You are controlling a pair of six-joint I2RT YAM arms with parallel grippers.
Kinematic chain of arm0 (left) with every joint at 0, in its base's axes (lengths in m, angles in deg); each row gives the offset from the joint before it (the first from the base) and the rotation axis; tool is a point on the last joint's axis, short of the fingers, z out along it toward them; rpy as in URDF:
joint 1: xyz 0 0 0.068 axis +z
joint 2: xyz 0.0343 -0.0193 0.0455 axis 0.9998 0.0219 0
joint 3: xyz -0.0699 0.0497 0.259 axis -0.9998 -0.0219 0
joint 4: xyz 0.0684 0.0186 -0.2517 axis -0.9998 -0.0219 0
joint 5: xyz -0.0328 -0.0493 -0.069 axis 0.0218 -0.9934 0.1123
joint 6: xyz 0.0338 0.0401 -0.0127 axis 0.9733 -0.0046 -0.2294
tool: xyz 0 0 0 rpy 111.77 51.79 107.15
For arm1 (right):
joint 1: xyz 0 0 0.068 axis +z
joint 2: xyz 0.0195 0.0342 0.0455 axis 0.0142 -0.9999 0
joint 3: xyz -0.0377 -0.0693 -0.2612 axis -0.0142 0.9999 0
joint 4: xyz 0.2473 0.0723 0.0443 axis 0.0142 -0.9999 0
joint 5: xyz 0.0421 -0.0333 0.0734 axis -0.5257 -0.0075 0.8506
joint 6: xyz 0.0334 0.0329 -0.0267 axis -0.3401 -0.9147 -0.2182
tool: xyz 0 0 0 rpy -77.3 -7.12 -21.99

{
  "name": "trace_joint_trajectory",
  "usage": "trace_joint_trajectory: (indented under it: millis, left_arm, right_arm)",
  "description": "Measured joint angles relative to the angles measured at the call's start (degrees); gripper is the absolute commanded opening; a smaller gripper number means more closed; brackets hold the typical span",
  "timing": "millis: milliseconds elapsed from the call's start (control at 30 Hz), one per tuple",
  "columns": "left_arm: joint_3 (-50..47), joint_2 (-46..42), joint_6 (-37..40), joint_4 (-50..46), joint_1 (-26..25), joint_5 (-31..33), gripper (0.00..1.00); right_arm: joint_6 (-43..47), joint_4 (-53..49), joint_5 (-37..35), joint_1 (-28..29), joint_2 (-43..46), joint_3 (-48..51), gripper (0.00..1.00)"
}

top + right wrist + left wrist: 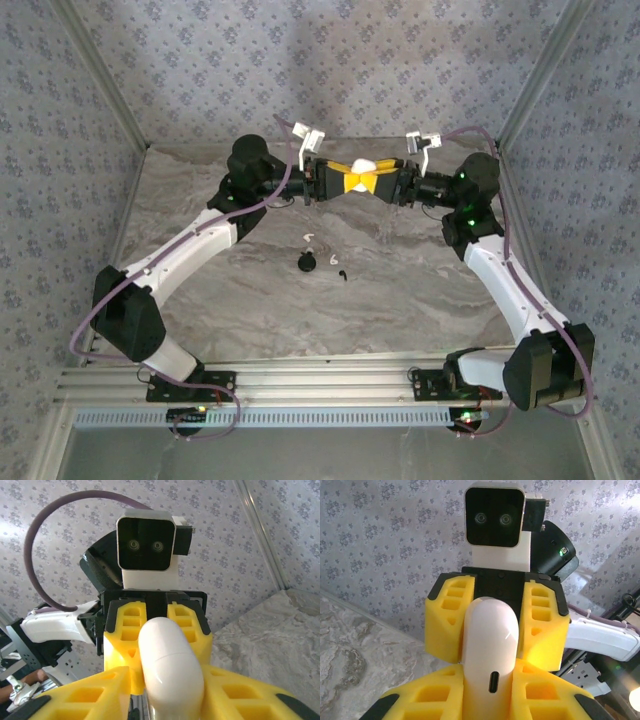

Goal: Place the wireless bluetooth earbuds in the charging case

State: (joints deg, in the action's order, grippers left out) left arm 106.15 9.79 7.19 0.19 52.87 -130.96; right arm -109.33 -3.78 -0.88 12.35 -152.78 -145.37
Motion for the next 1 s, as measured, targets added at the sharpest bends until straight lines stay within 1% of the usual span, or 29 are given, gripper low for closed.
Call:
trace_joint_trajectory:
  millis: [167, 400, 533, 600, 700, 767, 867, 1000]
  left_arm:
    - [-0.2, -0.2, -0.2, 0.9, -0.1, -0.9, 0.07]
    - [-0.6, -0.5, 0.0, 0.9, -0.1, -1.0, 0.13]
    - [-0.6, -0.5, 1.4, -0.6, -0.2, -1.5, 0.22]
    - [-0.6, -0.8, 3.0, -2.3, -0.3, -1.7, 0.29]
    - [-0.4, -1.3, 6.7, -6.4, -0.5, -1.3, 0.39]
    - [0.2, -1.5, 10.1, -10.7, -0.6, -0.8, 0.43]
    - [1.8, -1.6, 15.5, -17.6, -0.6, -0.3, 0.47]
    - [4.8, -1.6, 23.4, -27.3, -0.6, 0.1, 0.47]
  right_arm:
    - [0.6, 0.3, 0.9, -0.1, -0.1, -0.2, 0.22]
    - [3.0, -1.9, 1.5, -0.1, 0.2, -0.5, 0.15]
    - [6.1, -5.3, 1.4, -0.1, 1.0, -0.5, 0.13]
    - [8.3, -7.7, 1.5, -0.1, 1.5, -0.6, 0.12]
    - [12.6, -12.9, 1.4, -0.1, 2.5, -0.9, 0.12]
    - [15.9, -16.6, 1.3, 0.0, 3.1, -1.2, 0.12]
    - [21.3, -22.8, 0.9, 0.1, 4.0, -1.7, 0.12]
    - [28.4, -30.5, 0.8, 0.1, 4.7, -2.8, 0.12]
